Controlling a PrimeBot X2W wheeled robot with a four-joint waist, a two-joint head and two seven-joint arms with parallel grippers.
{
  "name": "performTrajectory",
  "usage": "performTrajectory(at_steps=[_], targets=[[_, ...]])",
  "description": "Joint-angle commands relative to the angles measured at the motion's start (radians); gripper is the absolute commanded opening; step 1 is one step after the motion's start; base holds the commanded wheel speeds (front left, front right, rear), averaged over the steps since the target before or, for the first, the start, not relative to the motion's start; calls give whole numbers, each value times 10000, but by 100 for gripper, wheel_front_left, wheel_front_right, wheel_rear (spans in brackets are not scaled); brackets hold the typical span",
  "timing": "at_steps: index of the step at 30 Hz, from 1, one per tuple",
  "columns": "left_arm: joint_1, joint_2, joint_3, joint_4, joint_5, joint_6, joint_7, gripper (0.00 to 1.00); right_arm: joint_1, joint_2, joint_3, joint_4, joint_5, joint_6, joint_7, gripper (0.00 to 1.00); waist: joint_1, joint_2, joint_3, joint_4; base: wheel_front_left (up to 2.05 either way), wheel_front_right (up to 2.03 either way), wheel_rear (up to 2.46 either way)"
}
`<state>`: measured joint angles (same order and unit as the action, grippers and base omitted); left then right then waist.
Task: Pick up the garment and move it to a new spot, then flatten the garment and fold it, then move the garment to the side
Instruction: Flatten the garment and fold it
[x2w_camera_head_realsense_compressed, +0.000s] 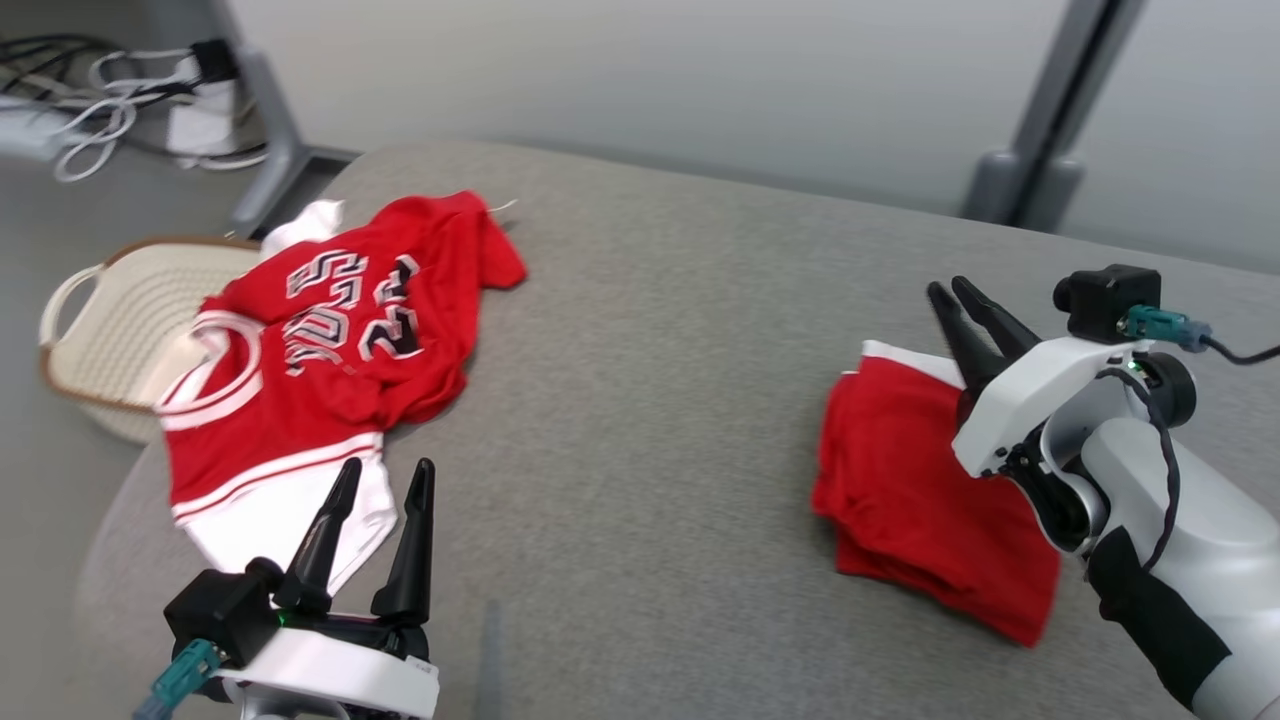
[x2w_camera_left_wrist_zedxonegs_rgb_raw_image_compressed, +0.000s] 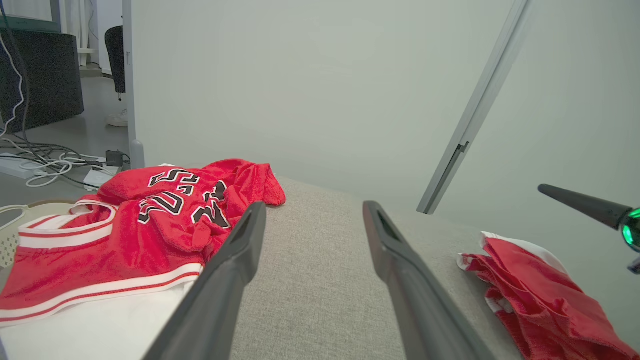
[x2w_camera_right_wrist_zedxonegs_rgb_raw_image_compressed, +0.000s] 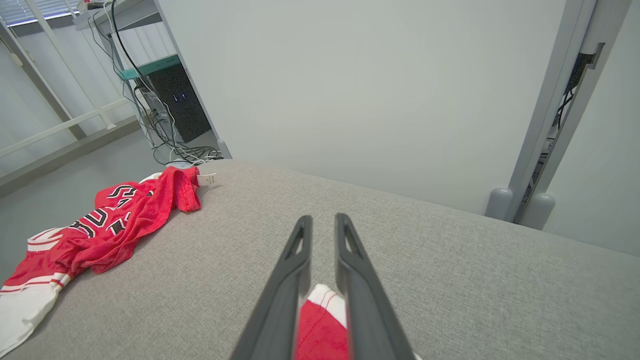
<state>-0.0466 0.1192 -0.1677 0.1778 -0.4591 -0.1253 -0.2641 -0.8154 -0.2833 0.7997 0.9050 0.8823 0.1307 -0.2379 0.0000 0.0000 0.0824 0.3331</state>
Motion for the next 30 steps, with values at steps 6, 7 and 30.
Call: performTrajectory(at_steps=[6,7,30], targets=[[308,175,333,-198,133,87,-3,100,696,-70,-181,-1144,-142,2,-288,100,0,0,-809,-1959,0,0,0],[359,196,381,-218,141,107,-3,100,800,-112,-330,-1379,-230,2,-283,100,0,0,-859,-2149,0,0,0],[1232,137,1730,-1156,1123,763,-1,100,6113,718,-5783,-6413,-4784,2,-283,100,0,0,-942,-3976,0,0,0]])
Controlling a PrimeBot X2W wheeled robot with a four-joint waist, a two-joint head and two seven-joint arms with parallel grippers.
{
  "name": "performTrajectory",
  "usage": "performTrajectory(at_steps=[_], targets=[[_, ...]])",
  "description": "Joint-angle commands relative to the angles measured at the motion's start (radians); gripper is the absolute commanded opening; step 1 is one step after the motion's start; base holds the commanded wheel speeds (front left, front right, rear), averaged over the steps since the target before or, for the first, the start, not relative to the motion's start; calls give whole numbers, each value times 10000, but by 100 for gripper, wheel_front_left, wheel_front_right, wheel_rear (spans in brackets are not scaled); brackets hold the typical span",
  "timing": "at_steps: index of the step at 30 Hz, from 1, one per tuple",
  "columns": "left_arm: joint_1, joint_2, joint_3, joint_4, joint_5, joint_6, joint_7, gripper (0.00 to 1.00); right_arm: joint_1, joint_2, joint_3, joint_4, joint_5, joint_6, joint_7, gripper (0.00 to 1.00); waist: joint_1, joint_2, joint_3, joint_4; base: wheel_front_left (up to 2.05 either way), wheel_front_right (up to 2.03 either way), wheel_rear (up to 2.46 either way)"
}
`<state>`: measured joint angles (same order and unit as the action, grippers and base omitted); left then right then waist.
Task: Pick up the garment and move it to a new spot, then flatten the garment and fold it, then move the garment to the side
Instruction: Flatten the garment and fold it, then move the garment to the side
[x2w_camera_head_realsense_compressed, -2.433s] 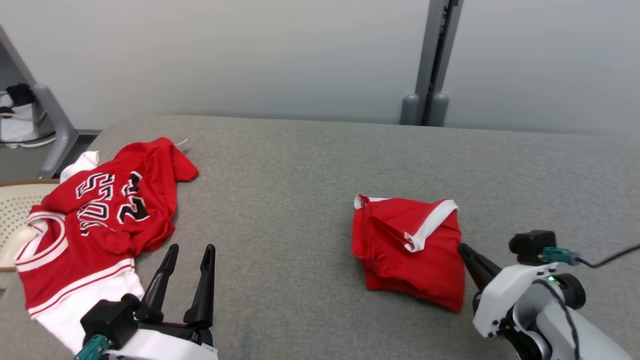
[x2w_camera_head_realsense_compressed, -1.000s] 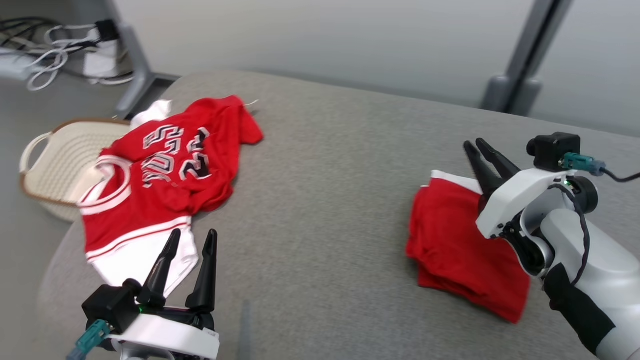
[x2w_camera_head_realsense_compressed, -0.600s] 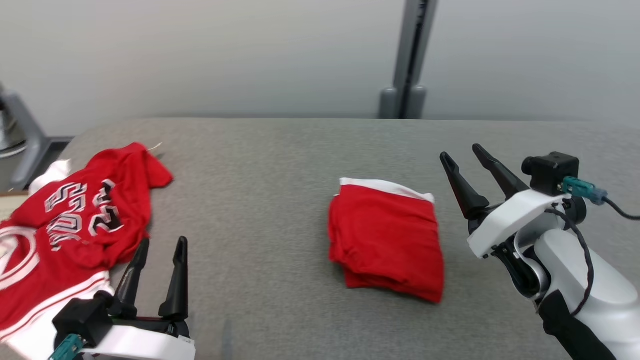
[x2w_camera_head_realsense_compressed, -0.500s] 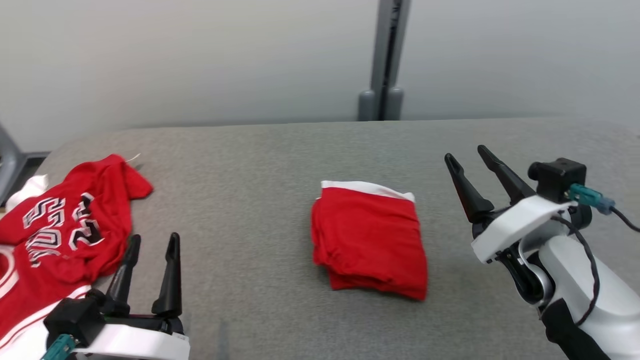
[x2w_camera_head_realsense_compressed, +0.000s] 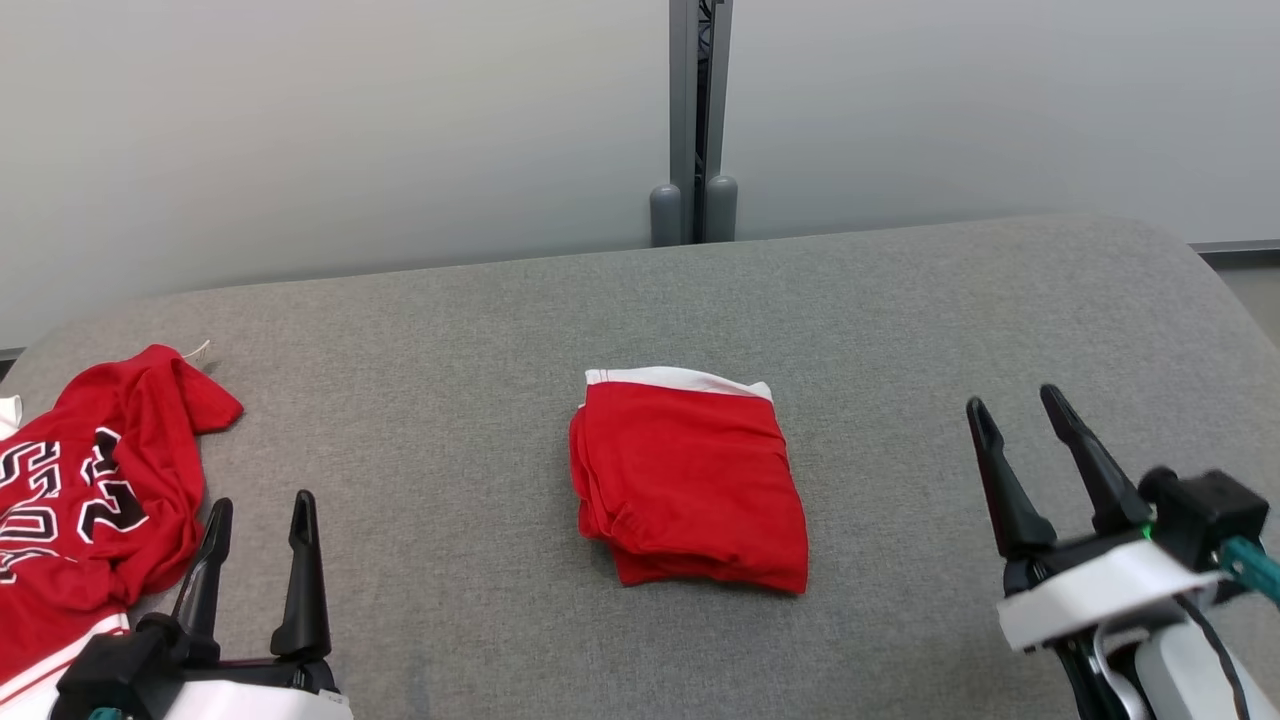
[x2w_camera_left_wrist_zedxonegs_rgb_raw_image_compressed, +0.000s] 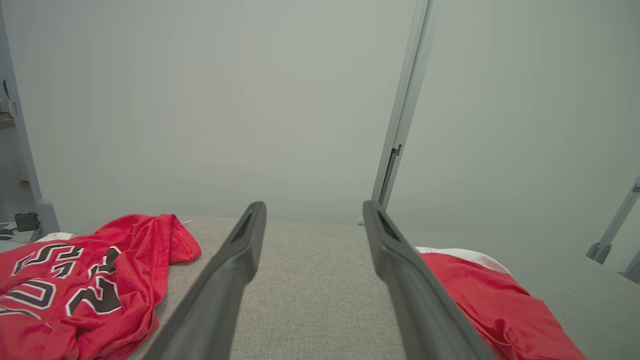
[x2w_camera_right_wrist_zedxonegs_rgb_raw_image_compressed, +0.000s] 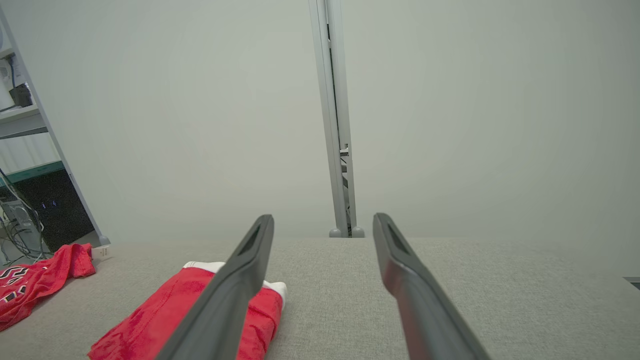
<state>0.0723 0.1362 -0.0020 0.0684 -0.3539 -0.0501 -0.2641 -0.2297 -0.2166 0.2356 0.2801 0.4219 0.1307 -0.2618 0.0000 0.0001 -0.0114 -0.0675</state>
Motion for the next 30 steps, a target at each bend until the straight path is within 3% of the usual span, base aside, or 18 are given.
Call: performTrajectory(at_steps=[1,9,24,30], targets=[[96,-92,131,-93,137,-24,-3,100,510,167,-386,-367,-367,2,-44,100,0,-1,-6,53,0,0,0],[175,-385,224,-174,622,-296,-3,100,1473,786,-1052,-806,-1277,2,-44,100,0,-1,72,192,0,0,0],[211,-654,279,22,900,-512,-3,100,1297,799,-932,-464,-1389,2,-45,100,0,-1,-1,381,0,0,0],[114,-712,195,43,943,-542,-3,100,430,648,-246,280,-1079,2,3,100,0,-1,50,531,0,0,0]])
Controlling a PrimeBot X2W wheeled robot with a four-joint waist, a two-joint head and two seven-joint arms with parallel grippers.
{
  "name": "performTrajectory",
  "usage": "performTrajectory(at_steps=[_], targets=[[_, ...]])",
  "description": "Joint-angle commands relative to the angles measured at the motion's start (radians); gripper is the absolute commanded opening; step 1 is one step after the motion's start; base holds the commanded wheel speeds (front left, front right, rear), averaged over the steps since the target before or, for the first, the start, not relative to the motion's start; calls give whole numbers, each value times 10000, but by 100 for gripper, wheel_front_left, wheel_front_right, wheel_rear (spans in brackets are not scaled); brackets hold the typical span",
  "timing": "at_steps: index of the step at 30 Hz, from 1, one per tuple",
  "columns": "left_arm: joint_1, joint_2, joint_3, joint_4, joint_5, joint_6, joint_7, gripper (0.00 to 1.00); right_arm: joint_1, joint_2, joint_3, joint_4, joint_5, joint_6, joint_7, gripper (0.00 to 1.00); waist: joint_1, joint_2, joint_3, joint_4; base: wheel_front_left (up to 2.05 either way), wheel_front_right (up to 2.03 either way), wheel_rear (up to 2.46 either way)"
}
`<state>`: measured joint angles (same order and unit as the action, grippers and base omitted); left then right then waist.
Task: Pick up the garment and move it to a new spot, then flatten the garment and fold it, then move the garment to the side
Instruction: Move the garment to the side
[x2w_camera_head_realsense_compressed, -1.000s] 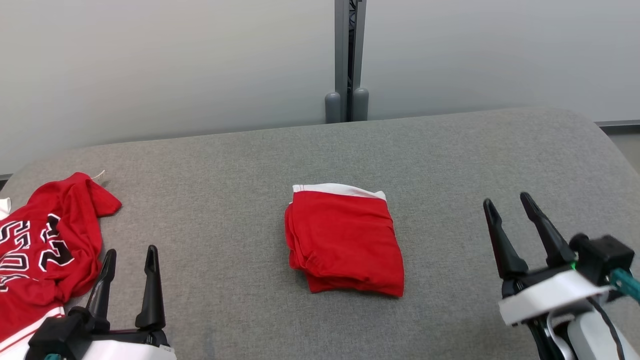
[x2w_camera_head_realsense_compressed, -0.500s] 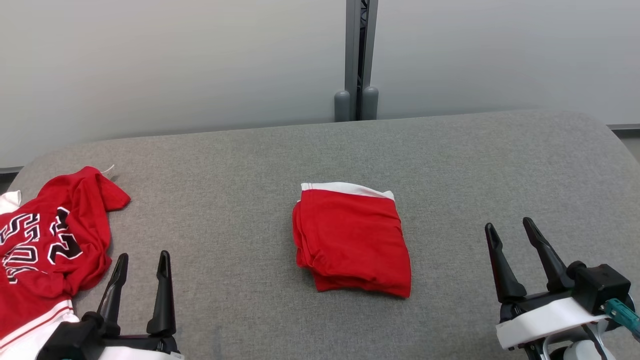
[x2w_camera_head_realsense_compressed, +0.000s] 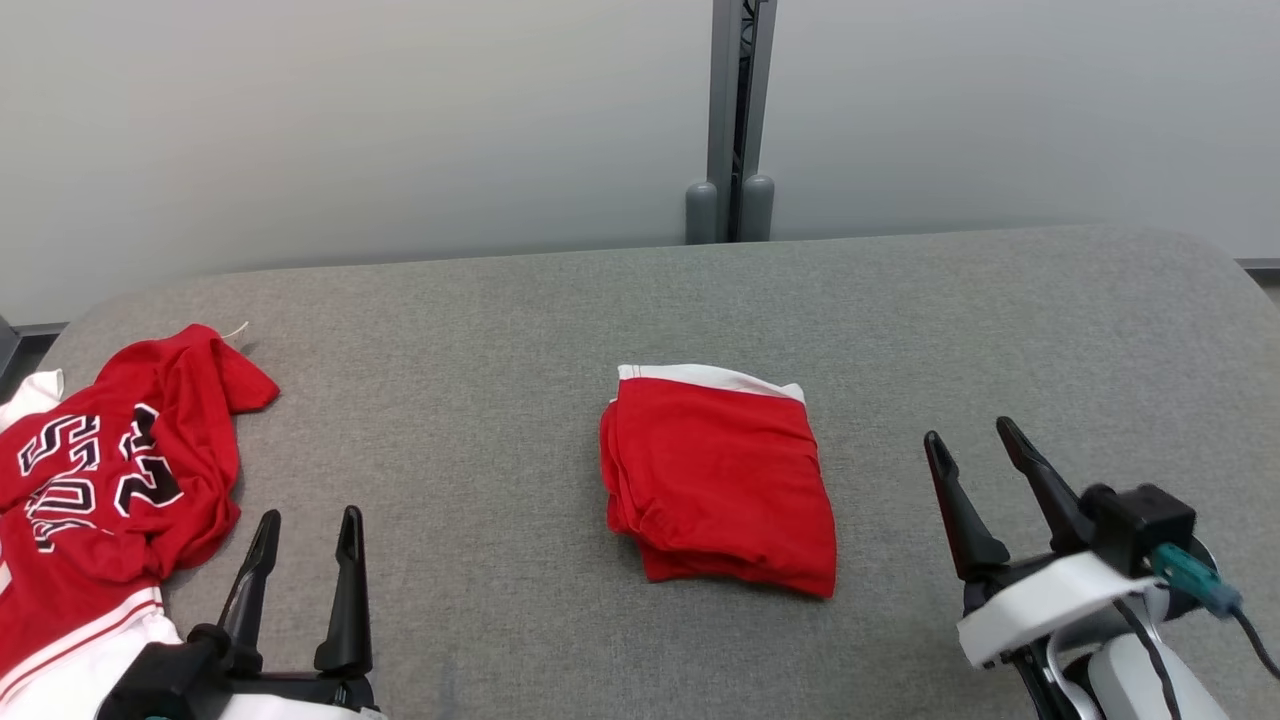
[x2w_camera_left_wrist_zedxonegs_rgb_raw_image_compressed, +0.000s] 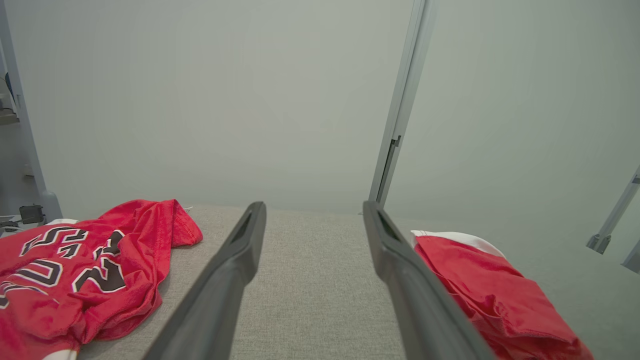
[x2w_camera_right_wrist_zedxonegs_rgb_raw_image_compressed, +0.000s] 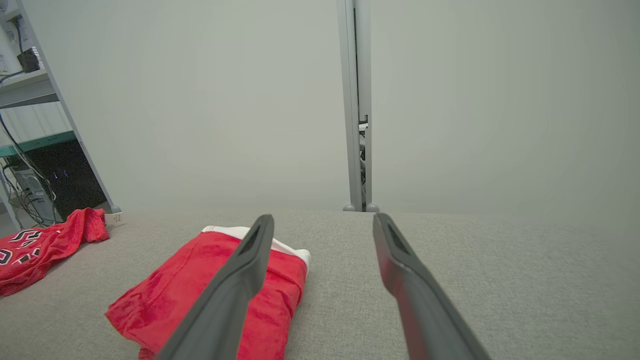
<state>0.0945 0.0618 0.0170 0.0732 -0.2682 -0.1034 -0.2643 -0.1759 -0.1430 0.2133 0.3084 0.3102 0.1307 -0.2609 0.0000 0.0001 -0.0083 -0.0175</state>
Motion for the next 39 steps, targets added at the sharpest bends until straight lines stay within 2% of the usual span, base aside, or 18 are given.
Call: performTrajectory(at_steps=[1,6,9,12,15,24,28,29,31,39], targets=[[-141,23,-44,18,90,-18,1,100,-363,-116,105,312,146,2,182,100,0,-1,42,89,0,0,0],[-294,1,-252,146,41,-89,-1,100,-1883,-193,906,2040,927,0,1641,100,0,-1,232,545,0,0,0],[-424,-12,-359,244,9,-117,-1,100,-2689,-252,1206,3259,1577,2,3130,100,0,-1,392,903,0,0,0],[-556,-21,-440,322,-24,-153,-1,100,-3429,-282,1309,4327,2162,2,4718,100,0,-1,548,1284,0,0,0],[-670,-25,-473,393,-82,-174,-1,100,-3961,-302,1174,5061,2678,2,5615,100,0,-1,747,1630,0,0,0],[-1106,-49,-605,511,-172,-232,-1,100,-4582,63,930,6677,3899,2,6942,100,0,-1,1294,2383,0,0,0],[-1181,-50,-623,574,-182,-258,-1,100,-4524,172,1054,6956,4172,2,6888,100,0,-1,1386,2485,0,0,0],[-1213,-52,-626,594,-181,-263,1,100,-4540,162,1123,6975,4189,2,6786,79,0,-1,1392,2491,0,0,0],[-1244,-56,-593,622,-168,-273,-1,100,-4562,156,1260,6932,4236,2,6546,0,0,-1,1357,2456,0,0,0],[-1125,5,-640,511,-45,-282,-1,100,-4850,-74,2009,6415,4494,2,5727,0,0,-1,1029,1710,0,0,0]])
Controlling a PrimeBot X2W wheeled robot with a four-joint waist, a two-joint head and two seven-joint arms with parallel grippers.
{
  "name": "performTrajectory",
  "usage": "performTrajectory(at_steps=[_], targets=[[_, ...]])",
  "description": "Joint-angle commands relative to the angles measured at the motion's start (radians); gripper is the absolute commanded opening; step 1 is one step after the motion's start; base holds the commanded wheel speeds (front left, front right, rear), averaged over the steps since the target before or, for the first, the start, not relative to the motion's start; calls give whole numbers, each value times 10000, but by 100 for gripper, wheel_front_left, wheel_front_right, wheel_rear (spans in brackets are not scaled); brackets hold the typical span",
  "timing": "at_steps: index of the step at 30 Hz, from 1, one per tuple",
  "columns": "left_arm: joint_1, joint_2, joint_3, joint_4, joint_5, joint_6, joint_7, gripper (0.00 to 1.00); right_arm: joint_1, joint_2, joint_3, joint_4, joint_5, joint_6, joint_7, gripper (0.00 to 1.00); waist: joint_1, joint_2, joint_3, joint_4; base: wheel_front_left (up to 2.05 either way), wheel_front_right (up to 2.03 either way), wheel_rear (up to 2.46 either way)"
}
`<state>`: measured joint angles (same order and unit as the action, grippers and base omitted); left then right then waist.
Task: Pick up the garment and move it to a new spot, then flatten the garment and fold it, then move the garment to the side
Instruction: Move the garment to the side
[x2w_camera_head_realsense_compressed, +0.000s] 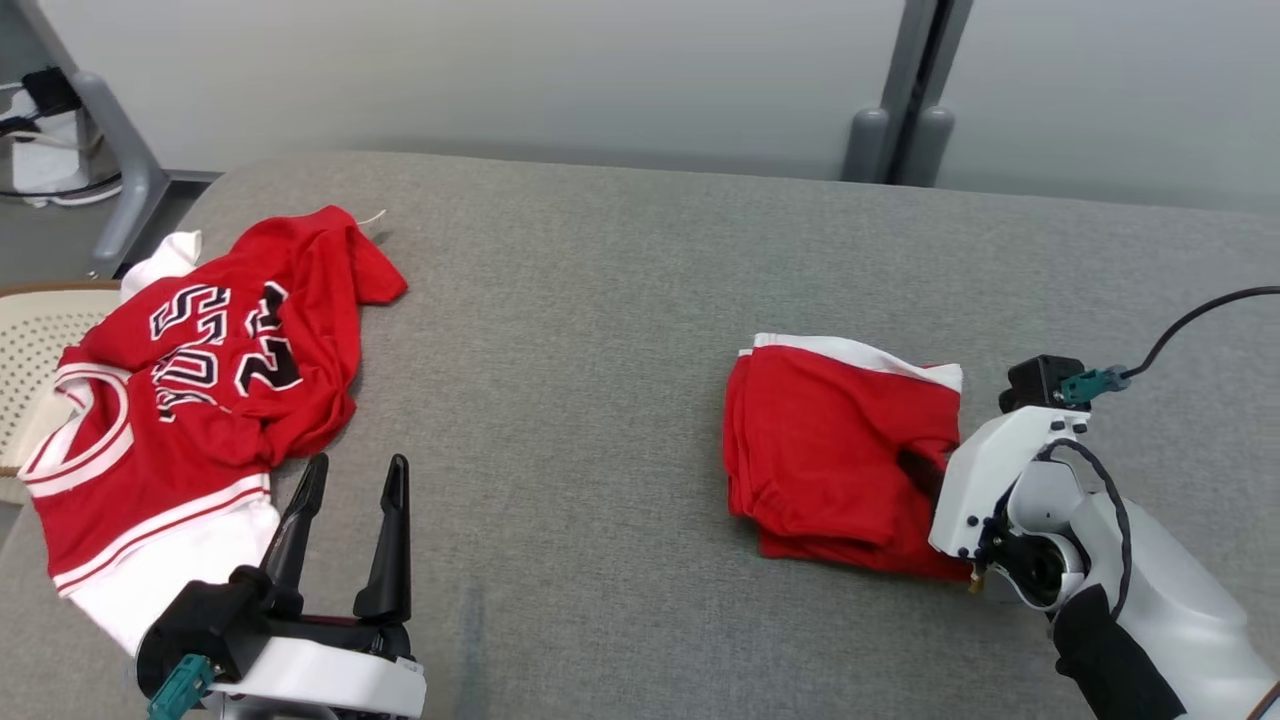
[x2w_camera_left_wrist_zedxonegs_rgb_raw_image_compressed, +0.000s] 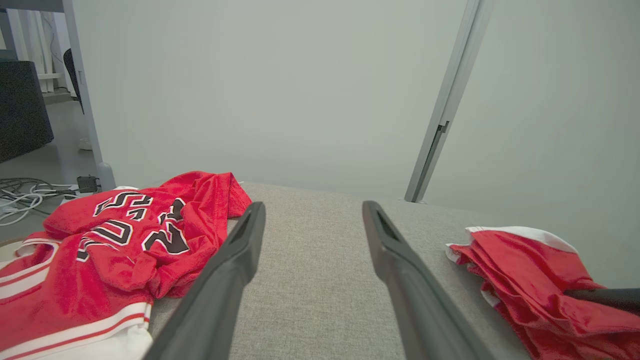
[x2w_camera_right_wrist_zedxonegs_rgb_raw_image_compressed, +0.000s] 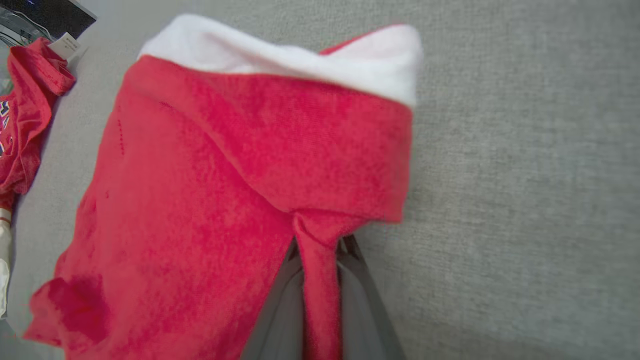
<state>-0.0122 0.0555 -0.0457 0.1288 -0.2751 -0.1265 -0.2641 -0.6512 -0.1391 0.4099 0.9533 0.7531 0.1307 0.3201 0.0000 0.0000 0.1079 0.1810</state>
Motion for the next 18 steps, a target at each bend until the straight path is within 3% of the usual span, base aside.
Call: performTrajectory(at_steps=[1,9,18], targets=[[-30,73,-29,-72,5,-55,-1,100,-116,-132,182,-100,84,2,-143,0,0,0,-192,-458,0,0,0],[-85,251,-543,-385,-164,-46,-1,100,-772,-627,1553,-619,56,2,-156,0,0,0,-262,-2359,0,0,0],[-786,835,-1687,-638,-342,-46,-3,100,-2329,-1304,2824,-575,-88,2,-564,0,0,0,725,-4086,0,0,0]])
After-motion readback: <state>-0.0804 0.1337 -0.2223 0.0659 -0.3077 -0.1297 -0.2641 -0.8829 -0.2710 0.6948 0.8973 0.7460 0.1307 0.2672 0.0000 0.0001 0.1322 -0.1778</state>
